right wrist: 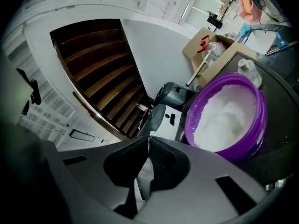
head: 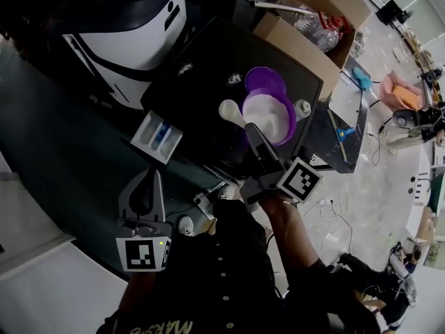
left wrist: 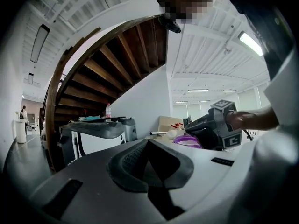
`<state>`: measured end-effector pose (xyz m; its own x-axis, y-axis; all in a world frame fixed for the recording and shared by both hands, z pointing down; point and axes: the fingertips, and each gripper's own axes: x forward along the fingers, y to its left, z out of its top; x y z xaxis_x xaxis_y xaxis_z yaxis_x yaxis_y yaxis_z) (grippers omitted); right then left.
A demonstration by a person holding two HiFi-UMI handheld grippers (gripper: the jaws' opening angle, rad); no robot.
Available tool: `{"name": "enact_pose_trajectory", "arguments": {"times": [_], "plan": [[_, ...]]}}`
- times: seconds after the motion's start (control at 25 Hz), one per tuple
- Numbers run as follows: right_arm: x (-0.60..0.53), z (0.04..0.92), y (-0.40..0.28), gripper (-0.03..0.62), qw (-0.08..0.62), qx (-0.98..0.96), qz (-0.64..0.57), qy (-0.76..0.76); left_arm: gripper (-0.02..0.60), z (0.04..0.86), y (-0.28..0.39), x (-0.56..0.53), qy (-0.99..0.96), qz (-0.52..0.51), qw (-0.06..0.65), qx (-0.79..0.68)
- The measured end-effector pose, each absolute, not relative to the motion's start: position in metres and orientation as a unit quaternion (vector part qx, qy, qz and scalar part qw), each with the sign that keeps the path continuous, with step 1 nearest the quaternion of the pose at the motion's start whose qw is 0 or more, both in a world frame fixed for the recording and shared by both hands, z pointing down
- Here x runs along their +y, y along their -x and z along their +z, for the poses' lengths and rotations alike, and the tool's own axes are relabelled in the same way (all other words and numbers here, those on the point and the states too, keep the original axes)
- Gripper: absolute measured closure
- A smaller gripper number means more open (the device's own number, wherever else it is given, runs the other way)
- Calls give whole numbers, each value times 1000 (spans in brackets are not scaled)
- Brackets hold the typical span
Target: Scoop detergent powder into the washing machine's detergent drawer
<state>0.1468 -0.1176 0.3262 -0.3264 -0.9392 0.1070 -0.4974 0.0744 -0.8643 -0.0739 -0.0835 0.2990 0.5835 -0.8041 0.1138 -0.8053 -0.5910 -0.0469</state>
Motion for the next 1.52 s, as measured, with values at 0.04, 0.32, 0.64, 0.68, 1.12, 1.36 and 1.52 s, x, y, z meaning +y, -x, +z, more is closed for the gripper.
{"name": "enact_pose_trajectory", "arguments": {"times": [0.04, 0.32, 0.64, 0.68, 1.12, 1.36, 1.52], "plan": [[-121, 325, -137, 562, 249, 694, -439, 513, 568, 298, 79, -83, -886, 60, 6, -459], [-140, 333, -68, 562, 216, 721, -468, 462, 568, 301, 109, -73, -863, 64, 44, -499], [-152, 347, -26, 562, 176, 740, -480, 437, 568, 305, 135, -64, -842, 70, 61, -532], [-153, 349, -23, 562, 174, 741, -480, 435, 568, 307, 136, -63, -841, 72, 63, -533], [-159, 424, -7, 562, 80, 746, -469, 466, 568, 336, 136, -62, -835, 89, 89, -536], [-163, 471, 5, 562, 7, 762, -434, 481, 568, 364, 139, -58, -829, 111, 109, -538], [-162, 498, 10, 562, -56, 775, -392, 492, 568, 379, 140, -53, -823, 122, 125, -540]]}}
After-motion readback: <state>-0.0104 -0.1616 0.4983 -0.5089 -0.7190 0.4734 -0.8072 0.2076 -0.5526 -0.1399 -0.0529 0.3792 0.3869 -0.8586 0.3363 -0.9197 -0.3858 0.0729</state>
